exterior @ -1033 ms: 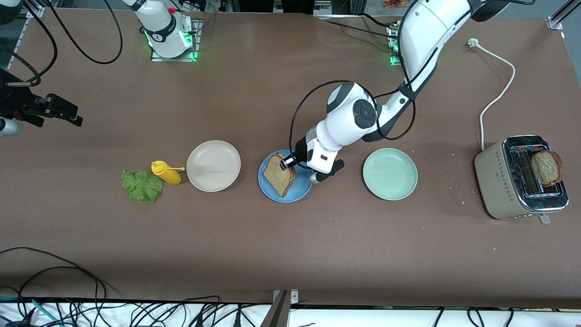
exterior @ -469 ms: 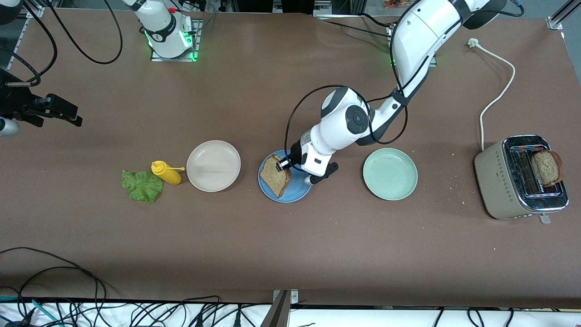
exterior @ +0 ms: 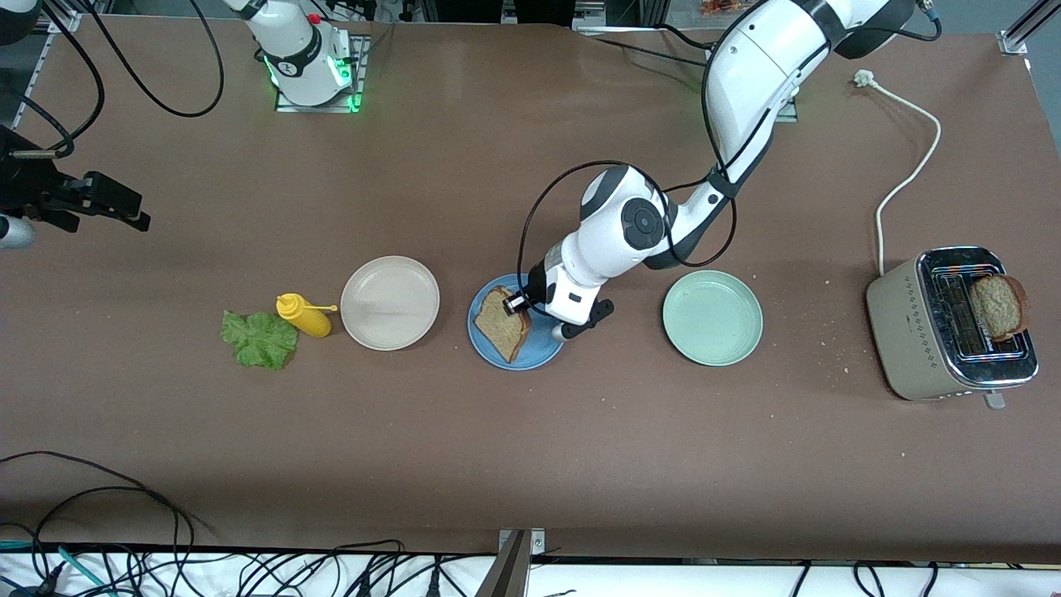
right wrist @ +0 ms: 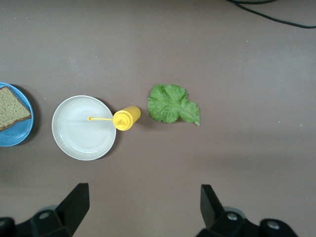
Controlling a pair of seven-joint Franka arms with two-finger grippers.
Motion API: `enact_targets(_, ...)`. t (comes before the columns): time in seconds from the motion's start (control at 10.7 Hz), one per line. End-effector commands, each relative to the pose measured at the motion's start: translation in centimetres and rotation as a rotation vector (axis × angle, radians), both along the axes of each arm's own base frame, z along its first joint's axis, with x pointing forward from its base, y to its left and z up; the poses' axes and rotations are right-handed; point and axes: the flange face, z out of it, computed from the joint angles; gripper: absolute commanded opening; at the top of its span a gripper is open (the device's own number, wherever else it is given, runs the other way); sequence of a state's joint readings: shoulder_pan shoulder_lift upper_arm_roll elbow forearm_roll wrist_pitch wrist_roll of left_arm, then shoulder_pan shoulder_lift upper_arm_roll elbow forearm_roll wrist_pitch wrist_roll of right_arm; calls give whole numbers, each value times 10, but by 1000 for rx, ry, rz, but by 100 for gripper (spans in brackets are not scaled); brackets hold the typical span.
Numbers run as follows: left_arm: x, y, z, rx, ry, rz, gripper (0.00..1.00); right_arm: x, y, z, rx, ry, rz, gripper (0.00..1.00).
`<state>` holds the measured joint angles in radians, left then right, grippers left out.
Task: Make sandwich in blue plate with both arms
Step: 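Carry the bread slice over the blue plate with the left gripper, then lower the bread onto the blue plate and open the left gripper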
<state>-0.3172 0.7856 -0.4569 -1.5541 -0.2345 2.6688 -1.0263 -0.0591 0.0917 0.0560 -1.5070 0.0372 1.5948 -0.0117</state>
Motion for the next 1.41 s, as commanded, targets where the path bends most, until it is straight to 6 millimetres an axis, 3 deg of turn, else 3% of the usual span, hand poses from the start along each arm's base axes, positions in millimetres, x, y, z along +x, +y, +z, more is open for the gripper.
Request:
enact_targets(0.0, 9, -4, 2, 1, -31, -7, 0, 2, 0, 6, 15, -11, 11, 100)
enact_targets(0.28, 8, -5, 2, 4, -34, -13, 0, 2, 0, 5, 15, -9, 11, 100)
enact_targets(0.38, 10, -3, 2, 10, -45, -23, 8, 2, -1, 5, 15, -9, 10, 100)
enact_targets(0.66, 11, 0, 1, 13, -41, -22, 51, 2, 1, 6, 15, -12, 13, 100)
enact_targets(0.75, 13, 2, 2, 16, -36, -21, 58, 2, 1, 6, 15, -17, 12, 100)
enact_targets(0.94, 12, 6, 3, 40, -1, -50, 61, 3, 1, 7, 15, -25, 14, 100)
enact_targets(1.31, 0, 14, -9, 124, 85, -208, 75, 4, 3, 8, 41, -31, 12, 100)
